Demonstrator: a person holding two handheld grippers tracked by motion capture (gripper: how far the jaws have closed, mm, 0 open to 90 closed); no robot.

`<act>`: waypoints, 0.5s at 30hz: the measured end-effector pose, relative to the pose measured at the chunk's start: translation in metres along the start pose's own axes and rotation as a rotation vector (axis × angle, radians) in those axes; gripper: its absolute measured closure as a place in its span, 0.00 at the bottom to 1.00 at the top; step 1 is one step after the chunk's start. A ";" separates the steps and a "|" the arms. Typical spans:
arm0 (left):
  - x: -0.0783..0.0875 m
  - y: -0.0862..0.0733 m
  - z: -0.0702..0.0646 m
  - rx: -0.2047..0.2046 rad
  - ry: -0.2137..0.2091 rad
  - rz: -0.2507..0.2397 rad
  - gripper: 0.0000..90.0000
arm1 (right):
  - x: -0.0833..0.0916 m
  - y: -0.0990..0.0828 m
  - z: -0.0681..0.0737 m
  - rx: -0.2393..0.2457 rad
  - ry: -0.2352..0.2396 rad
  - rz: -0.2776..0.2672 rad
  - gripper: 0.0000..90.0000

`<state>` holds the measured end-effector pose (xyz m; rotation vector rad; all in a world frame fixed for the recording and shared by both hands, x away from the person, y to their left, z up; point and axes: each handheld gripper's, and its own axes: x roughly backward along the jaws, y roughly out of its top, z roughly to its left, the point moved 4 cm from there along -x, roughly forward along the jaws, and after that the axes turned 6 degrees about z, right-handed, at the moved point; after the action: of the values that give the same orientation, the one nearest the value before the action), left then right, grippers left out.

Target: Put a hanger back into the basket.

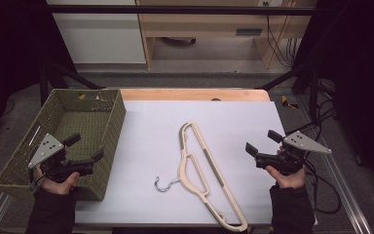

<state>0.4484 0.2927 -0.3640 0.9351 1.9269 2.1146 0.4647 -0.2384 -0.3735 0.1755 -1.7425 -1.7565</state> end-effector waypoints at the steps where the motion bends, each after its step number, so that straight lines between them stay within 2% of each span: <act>1: 0.000 0.000 0.000 -0.002 0.001 0.000 0.02 | 0.000 0.000 0.001 -0.002 0.004 0.003 0.06; 7: 0.002 -0.001 0.002 0.002 0.003 -0.004 0.02 | -0.001 0.004 0.015 0.020 0.030 0.031 0.08; 15: 0.000 -0.003 0.003 0.003 0.005 0.007 0.02 | -0.012 0.004 0.044 0.036 0.072 0.088 0.12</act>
<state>0.4488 0.2956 -0.3665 0.9402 1.9328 2.1202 0.4520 -0.1942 -0.3694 0.1728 -1.7056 -1.6371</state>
